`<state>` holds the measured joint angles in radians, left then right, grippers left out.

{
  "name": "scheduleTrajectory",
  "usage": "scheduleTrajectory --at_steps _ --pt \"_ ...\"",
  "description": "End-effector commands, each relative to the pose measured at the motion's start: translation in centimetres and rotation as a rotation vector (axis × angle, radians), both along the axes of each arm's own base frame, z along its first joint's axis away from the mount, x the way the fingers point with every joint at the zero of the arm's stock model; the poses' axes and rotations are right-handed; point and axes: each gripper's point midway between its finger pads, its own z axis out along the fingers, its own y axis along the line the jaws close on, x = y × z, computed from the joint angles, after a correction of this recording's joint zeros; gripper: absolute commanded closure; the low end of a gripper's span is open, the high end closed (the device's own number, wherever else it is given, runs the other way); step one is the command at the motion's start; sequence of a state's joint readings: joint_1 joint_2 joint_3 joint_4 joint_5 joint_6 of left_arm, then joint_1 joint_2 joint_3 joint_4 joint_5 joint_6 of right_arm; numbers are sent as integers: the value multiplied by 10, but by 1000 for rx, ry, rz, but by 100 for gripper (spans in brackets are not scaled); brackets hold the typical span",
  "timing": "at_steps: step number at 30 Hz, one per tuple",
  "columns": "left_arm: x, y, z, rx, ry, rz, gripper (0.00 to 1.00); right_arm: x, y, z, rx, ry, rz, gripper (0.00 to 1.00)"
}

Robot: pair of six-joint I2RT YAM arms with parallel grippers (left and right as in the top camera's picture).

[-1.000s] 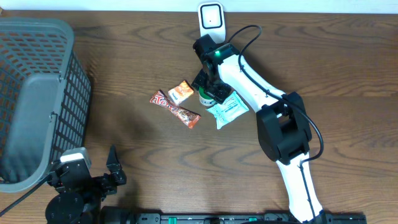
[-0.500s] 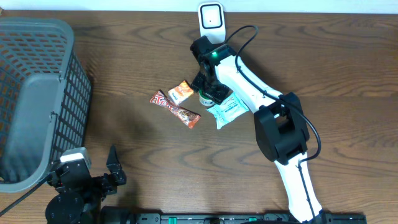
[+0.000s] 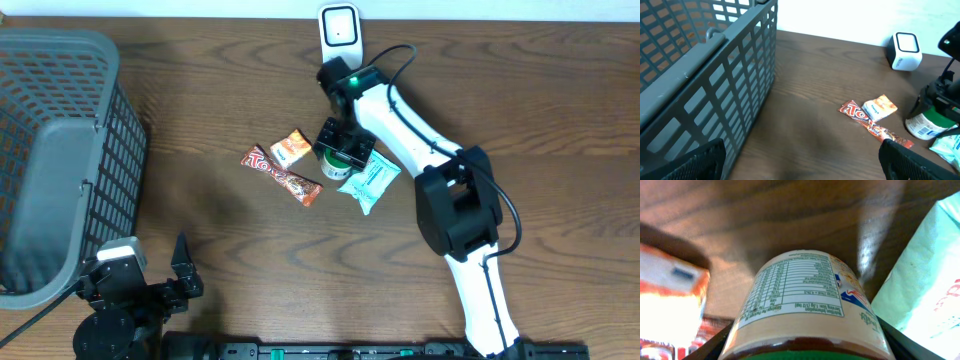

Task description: Scan the item barcode

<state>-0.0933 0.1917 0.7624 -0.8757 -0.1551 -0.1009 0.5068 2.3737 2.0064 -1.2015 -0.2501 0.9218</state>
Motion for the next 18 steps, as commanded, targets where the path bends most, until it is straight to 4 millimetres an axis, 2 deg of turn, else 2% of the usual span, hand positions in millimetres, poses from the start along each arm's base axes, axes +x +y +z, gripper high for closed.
scheduleTrajectory --at_steps 1,4,9,15,18 --pt "0 -2 -1 -7 -2 -8 2 -8 4 26 200 38 114 47" --pt "0 -2 -1 -7 -2 -8 2 -16 0 65 371 60 172 42" --pt "0 -2 -1 -7 -2 -8 2 -43 -11 104 566 170 202 43" --pt "0 -2 -1 -7 -2 -8 2 -64 -34 116 582 283 190 44" --pt "0 -2 -1 -7 -2 -8 2 -68 -32 120 613 284 216 47"
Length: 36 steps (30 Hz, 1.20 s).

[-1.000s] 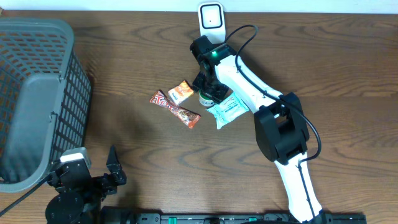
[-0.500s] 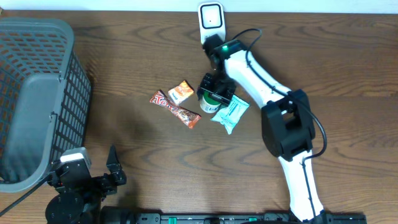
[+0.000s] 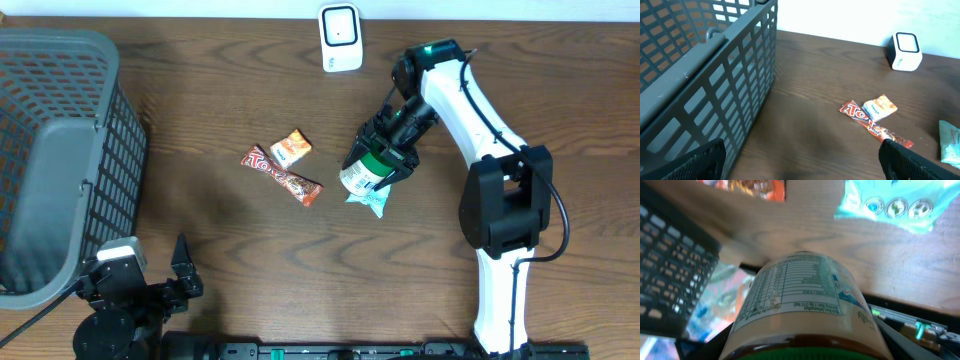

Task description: Scan the item barcode

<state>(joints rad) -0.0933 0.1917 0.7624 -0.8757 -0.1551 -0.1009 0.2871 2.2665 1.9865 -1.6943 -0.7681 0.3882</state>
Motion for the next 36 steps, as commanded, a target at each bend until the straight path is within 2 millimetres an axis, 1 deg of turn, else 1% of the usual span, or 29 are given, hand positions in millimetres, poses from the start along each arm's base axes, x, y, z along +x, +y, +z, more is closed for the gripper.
scheduleTrajectory --at_steps 1,4,14,16,19,21,24,28,29,31,32,34,36 --pt "0 -2 -1 -7 -2 -8 2 -1 14 21 146 -56 30 46" --pt "0 -2 -1 -7 -2 -8 2 -4 24 26 181 -46 30 45" --pt "0 -2 -1 -7 -2 -8 2 -9 31 27 190 -47 52 45" --pt "0 -2 -1 -7 -2 -8 2 -4 34 25 202 -84 59 45" --pt "0 -2 -1 -7 -2 -9 2 12 43 21 240 -169 58 45" --pt "0 -2 -1 -7 -1 -8 2 23 49 24 278 -224 49 46" --pt "0 -2 -1 -7 -2 -8 2 47 57 31 330 -356 58 46" --pt "0 -2 -1 -7 -2 -8 2 97 60 36 277 -611 63 47" --pt "0 -2 -1 -7 -1 -8 2 113 61 41 259 -695 63 47" --pt "0 -2 -1 -7 -2 -8 2 136 62 49 232 -816 62 47" --pt "0 -2 -1 -7 -2 -8 2 151 62 54 203 -895 60 48" --pt "0 -2 -1 -7 -2 -8 2 182 53 58 90 -1037 34 48" --pt "0 -2 -1 -7 -2 -8 2 217 34 59 -96 -1176 -20 47"
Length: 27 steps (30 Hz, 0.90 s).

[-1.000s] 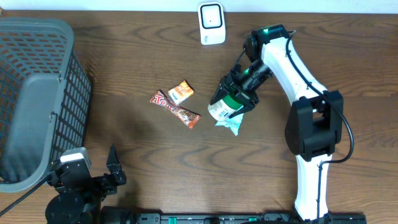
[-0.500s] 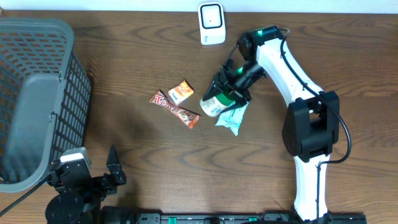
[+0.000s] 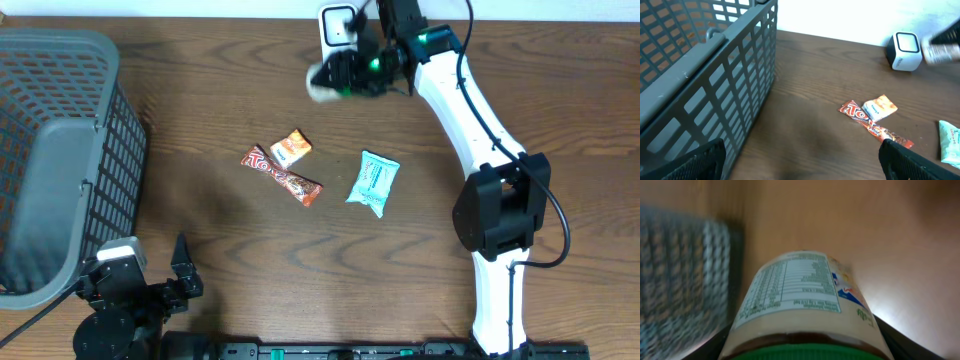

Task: Scan the item barcode
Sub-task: 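Raise the jar again to face the white scanner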

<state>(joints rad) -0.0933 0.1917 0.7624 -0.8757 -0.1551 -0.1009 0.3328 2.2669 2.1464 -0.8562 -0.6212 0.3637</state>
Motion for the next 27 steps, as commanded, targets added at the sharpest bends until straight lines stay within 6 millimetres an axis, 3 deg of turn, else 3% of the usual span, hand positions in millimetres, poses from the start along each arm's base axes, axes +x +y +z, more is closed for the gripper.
scheduleTrajectory --at_steps 1,4,8,11,18,27 --pt "0 -2 -1 -7 -2 -8 2 48 -33 15 -222 -217 -235 48" --pt "0 -2 -1 -7 -1 -8 2 79 -53 27 -356 -387 -379 48" --pt "0 -2 -1 -7 0 -8 2 108 -64 51 -459 -593 -496 48" --pt "-1 -2 -3 -6 7 -8 2 128 -65 58 -457 -685 -589 47" --pt "-1 -2 -3 -6 9 -8 2 161 -51 39 -427 -827 -585 49" --pt "-1 -2 -3 -6 9 -8 2 173 -40 6 -430 -862 -569 48"
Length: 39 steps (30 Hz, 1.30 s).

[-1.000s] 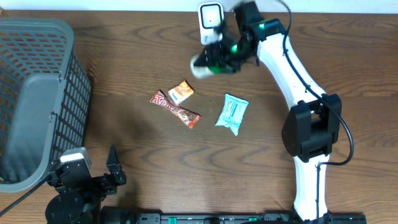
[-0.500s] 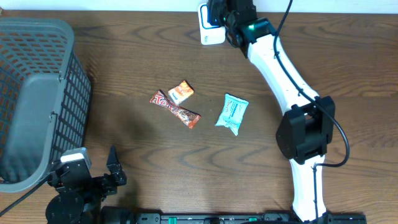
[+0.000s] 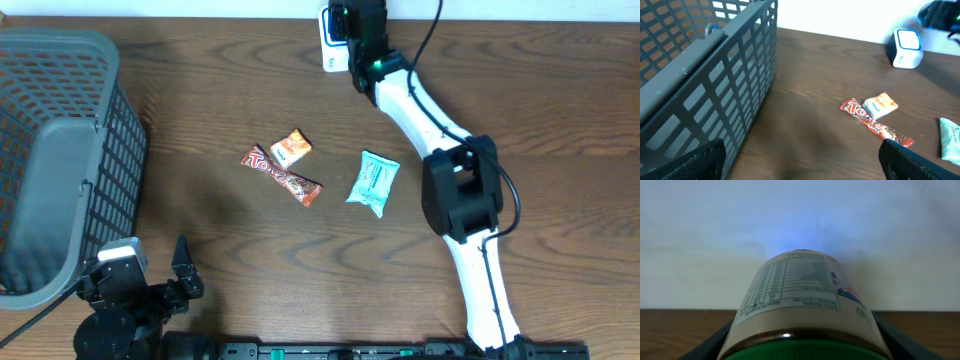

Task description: Scan the item barcode

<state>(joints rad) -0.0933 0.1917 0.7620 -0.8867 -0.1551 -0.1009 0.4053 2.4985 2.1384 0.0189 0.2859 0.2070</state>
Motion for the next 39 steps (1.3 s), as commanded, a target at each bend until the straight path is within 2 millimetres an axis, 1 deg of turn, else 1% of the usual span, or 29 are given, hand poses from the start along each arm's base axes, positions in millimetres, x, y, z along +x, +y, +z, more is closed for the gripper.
scheduleTrajectory --at_steps 1,5,11,14,16,19,21,23,25,27,29,30,32,33,35,36,38,39 --pt "0 -2 -1 -7 -2 -8 2 0 5 8 -20 -30 -1 48" --pt "0 -2 0 -7 -2 -8 2 -6 19 1 -27 -10 25 48" --pt "0 -2 0 -7 -2 -9 2 -12 36 2 -52 -18 60 45" --pt "0 -2 0 -7 -2 -8 2 -18 41 3 -80 -2 77 43" --pt "0 -2 0 -7 -2 -8 2 -24 42 8 -89 22 82 44" --pt "0 -2 -1 -7 -2 -8 2 -37 36 23 -110 66 86 43" --pt "0 -2 -1 -7 -2 -9 2 -50 29 33 -135 119 88 43" --pt "0 -2 -1 -7 -2 -8 2 -68 18 40 -171 193 87 43" --pt "0 -2 0 -7 -2 -8 2 -86 1 44 -210 270 78 43" --pt "0 -2 -1 -7 -2 -8 2 -104 -22 43 -247 362 59 43" --pt "0 -2 0 -7 -2 -8 2 -122 -49 40 -266 461 23 43" --pt "0 -2 0 -7 -2 -8 2 -139 -77 32 -289 564 -13 41" --pt "0 -2 0 -7 -2 -8 2 -150 -100 25 -308 638 -41 40" --pt "0 -2 0 -7 -2 -8 2 -158 -116 20 -315 691 -65 40" --pt "0 -2 0 -7 -2 -8 2 -171 -148 11 -310 782 -121 43" --pt "0 -2 0 -7 -2 -8 2 -178 -168 6 -294 834 -157 43" --pt "0 -2 0 -7 -2 -8 2 -187 -200 1 -257 902 -199 43" --pt "0 -2 0 -7 -2 -8 2 -191 -224 -2 -222 935 -235 43"
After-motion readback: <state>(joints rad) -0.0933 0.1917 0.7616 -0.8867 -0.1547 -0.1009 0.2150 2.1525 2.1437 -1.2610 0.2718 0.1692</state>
